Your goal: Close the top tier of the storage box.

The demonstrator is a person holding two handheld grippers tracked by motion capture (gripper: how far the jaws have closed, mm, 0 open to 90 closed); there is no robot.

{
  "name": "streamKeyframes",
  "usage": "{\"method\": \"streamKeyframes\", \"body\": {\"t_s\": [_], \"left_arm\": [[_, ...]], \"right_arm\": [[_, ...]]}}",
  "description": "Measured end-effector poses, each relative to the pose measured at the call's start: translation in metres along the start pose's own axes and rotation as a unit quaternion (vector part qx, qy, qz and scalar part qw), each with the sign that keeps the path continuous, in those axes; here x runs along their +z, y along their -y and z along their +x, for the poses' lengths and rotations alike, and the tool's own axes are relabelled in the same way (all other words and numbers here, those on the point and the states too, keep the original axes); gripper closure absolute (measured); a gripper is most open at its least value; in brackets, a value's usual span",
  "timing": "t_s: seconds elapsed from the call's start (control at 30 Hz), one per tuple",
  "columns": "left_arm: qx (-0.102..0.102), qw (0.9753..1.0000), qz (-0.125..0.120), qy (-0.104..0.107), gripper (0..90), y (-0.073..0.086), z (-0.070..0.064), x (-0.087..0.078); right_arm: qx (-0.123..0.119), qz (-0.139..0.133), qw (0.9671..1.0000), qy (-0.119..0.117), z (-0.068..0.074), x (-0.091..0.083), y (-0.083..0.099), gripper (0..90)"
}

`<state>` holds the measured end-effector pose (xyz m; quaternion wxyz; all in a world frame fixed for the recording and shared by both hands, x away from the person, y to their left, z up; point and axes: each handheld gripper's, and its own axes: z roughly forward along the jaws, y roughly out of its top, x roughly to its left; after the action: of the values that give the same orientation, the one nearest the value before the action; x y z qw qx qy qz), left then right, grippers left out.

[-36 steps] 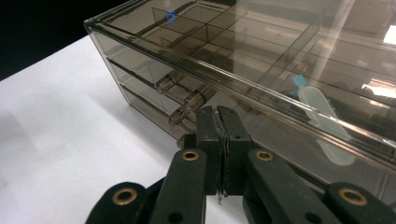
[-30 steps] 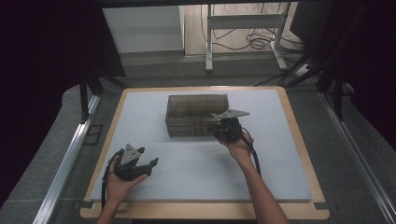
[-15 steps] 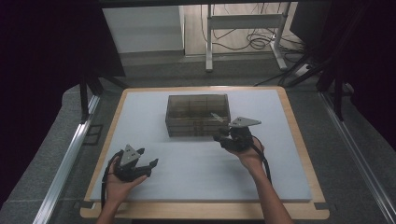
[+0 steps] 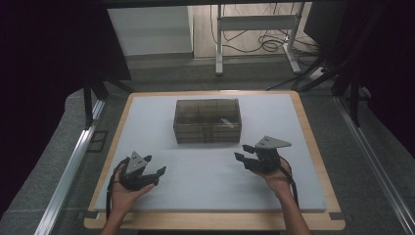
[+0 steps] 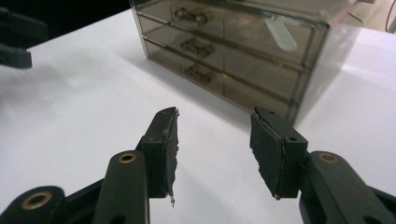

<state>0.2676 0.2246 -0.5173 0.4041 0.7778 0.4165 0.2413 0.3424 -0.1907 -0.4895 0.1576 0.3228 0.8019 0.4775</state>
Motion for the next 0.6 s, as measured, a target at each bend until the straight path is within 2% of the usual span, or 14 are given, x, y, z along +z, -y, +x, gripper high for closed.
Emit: {"method": "streamKeyframes", "body": {"t_s": [0.37,0.6], "left_arm": [[-0.001,1.0,-0.003,0.003,31.6,0.0,0.001,-0.001],[-0.001,1.0,-0.005,0.002,31.5,-0.001,0.001,-0.002]], "right_arm": [[0.011,0.009,0.9998,0.011,-0.006,-0.02,0.018,47.0],[0.012,0.011,0.9998,0.012,-0.006,-0.022,0.023,45.9]]}}
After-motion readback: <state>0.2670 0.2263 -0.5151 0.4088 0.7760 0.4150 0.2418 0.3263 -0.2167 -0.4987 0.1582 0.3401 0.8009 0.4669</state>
